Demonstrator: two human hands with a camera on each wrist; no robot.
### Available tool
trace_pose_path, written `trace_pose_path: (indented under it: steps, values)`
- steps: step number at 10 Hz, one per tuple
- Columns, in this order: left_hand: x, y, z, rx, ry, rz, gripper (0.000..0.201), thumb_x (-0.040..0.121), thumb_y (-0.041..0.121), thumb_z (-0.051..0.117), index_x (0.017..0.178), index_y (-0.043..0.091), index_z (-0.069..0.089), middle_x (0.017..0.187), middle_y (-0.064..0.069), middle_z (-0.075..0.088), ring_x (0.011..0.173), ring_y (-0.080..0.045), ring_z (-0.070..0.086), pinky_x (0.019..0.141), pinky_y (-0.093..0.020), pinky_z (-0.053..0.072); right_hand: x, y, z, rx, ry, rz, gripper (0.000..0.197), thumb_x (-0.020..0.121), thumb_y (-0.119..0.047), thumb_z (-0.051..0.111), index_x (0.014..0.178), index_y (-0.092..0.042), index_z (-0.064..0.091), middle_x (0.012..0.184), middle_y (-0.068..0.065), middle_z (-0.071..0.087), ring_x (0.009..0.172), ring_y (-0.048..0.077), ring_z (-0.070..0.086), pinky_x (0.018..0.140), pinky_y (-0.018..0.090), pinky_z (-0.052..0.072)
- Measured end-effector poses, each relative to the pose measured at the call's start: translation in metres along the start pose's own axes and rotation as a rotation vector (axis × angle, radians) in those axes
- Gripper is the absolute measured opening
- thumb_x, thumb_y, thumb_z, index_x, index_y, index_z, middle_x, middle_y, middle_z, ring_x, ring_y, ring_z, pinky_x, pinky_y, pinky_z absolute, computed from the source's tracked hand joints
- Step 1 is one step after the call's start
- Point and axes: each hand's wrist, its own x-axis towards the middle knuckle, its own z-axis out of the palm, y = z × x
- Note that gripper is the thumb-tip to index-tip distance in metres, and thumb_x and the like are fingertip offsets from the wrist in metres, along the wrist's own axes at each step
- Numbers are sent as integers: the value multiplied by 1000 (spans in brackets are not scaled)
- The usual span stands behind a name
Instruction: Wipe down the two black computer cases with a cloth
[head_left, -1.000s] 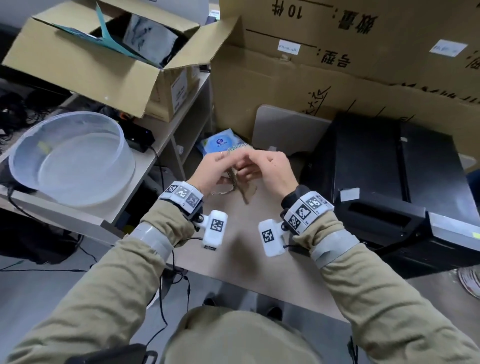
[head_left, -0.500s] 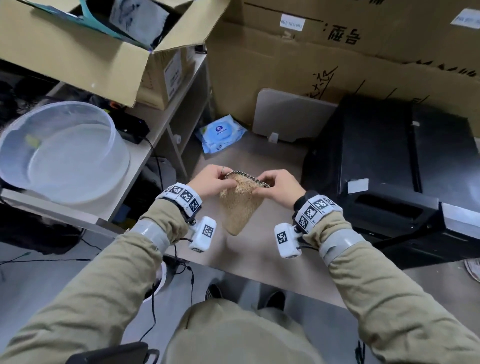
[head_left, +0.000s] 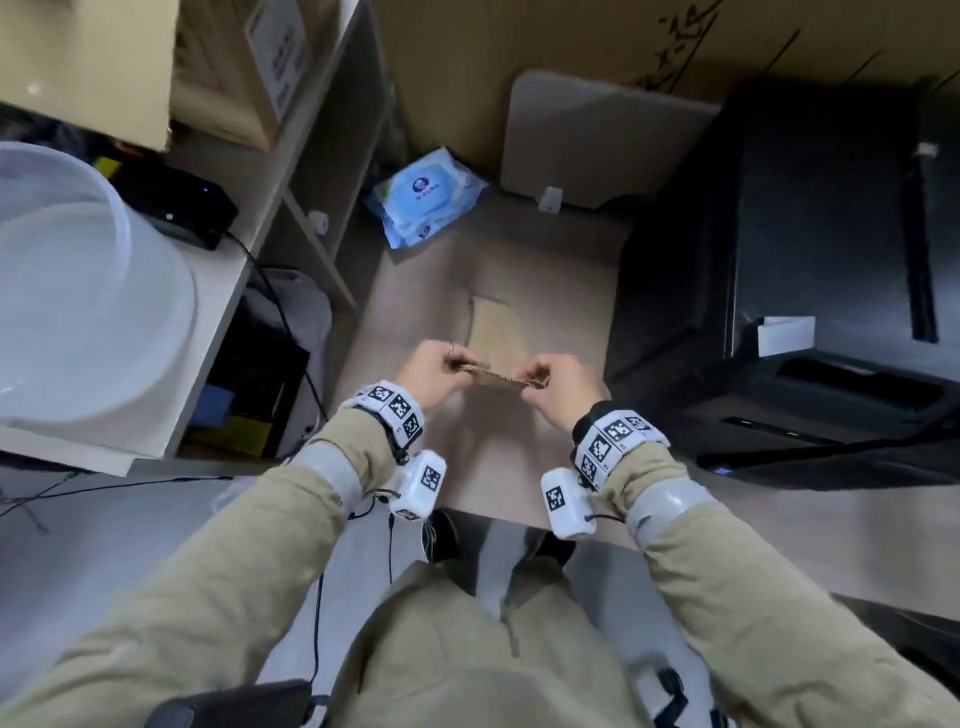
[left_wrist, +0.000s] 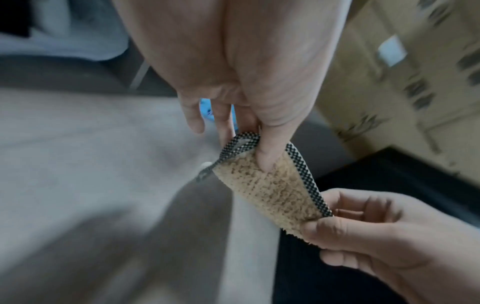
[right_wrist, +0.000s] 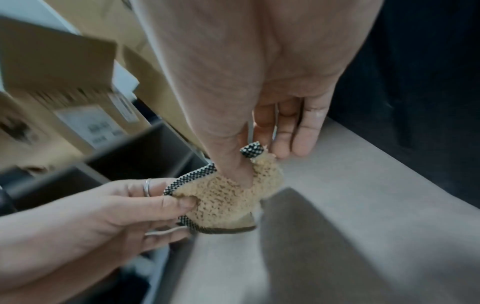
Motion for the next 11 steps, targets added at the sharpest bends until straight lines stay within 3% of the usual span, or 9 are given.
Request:
trace_pose_path:
  steps: [1,2,4,5,6,7,8,9,11]
  values:
    - [-2,-51,30,190,-48,-135,18,88,13,70,98,27,78,88,6,71,83,-8,64,79,-21,48,4,35,50,-78,-197,107,18,84,-23,70,100,-30,76,97,-9,74,95,18,68,85,26,51]
    - [-6,-81,48,246,-115,-175,20,89,17,69,105,27,77,99,7,75,93,-11,67,90,-25,52,6,57,79,-36,-295,131,14,82,-30,73,96,-31,75,105,-5,75,99,20,69,95,36,53]
    - [15,-72,44,151,-2,-208,29,89,19,71,118,19,71,107,5,73,96,-13,68,95,-29,52,28,63,69,19,-45,145,26,91,-32,68,118,-32,70,120,-6,71,106,18,65,96,33,51]
    - [34,-59,39,138,150,-217,38,91,15,64,129,21,61,116,4,69,103,-15,66,98,-29,50,44,55,56,88,-9,114,71,89,-37,72,151,-23,40,151,3,47,131,20,50,111,39,41]
    - [40,-55,36,132,123,-304,37,92,18,63,129,17,61,118,0,69,107,-18,65,98,-28,49,51,48,48,22,-152,128,91,85,-42,75,157,-16,25,160,6,33,144,24,37,119,41,31]
    - [35,-37,35,1,97,-308,18,91,17,66,109,18,67,91,4,71,80,-12,67,72,-10,51,49,39,40,159,-118,125,63,89,-33,72,145,-20,47,146,0,53,129,20,54,113,38,40]
    - [34,8,24,-331,123,-231,3,94,10,65,93,12,64,82,-4,66,67,-14,59,57,-11,49,47,11,15,423,13,90,34,93,-32,67,125,-23,63,118,-4,69,110,17,66,103,37,49]
    - [37,68,-1,-453,109,-113,19,97,26,63,98,7,65,80,-6,69,64,-13,59,62,-20,45,38,-35,-32,712,97,-4,22,99,-37,59,112,-20,66,111,1,72,92,14,69,82,29,53]
    - [23,185,-49,-565,116,260,33,90,42,63,84,9,67,75,-6,66,61,-11,58,61,-22,45,1,-110,-139,1077,84,-163,48,105,-50,37,123,-17,67,110,2,72,88,9,67,84,31,50]
